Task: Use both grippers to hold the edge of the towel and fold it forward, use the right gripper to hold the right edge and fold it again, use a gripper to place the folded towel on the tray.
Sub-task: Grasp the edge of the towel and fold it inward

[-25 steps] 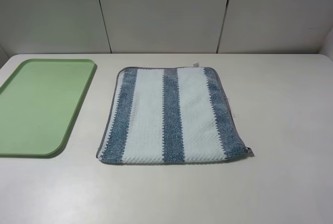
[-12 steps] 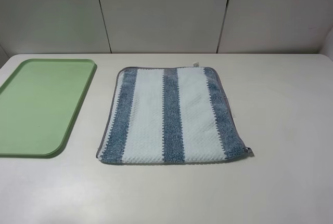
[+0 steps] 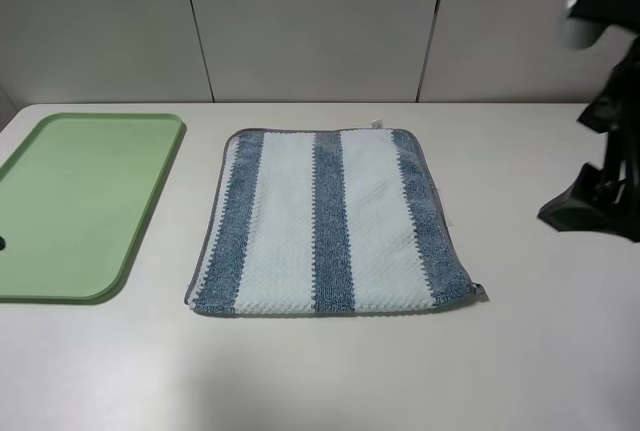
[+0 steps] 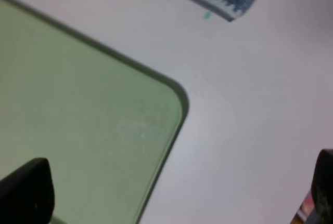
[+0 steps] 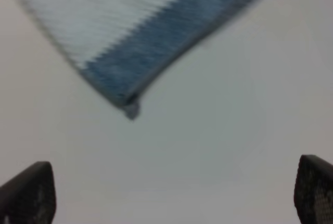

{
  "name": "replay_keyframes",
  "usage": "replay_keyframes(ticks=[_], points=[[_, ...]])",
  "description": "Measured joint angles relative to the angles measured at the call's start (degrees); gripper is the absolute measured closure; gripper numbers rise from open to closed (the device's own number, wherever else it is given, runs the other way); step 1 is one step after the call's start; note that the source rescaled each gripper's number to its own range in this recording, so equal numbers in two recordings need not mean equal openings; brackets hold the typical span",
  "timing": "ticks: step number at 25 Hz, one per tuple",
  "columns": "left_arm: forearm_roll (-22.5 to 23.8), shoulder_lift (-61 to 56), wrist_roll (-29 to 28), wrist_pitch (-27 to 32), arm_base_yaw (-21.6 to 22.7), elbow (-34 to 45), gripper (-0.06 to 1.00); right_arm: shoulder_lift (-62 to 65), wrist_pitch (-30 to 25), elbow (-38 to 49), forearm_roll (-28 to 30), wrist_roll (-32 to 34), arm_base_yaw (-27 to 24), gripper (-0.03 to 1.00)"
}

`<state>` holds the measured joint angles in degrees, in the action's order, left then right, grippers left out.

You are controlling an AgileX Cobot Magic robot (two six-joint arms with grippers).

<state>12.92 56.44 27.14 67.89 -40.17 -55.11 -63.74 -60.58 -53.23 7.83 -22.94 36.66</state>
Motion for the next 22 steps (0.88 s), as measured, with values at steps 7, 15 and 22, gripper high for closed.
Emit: replay_keyframes(ticks=[7,15,22], points=[[-1.1,6.6,2.6,-0.5,-6.2,0.0,-0.05,-10.2,3.6,-0.2,0.0,-4.3,8.6,-0.03],[-2.6,12.9,5.9,-8.5,-6.5,7.2,-0.03,-15.4,8.5,-0.2,-0.2,-9.7,9.4,-0.03],[-2.9,18.9,7.2,-18.8,-6.5,12.2,-0.03,-18.3,12.0,0.2,-0.1,-17.3,9.4,-0.03]])
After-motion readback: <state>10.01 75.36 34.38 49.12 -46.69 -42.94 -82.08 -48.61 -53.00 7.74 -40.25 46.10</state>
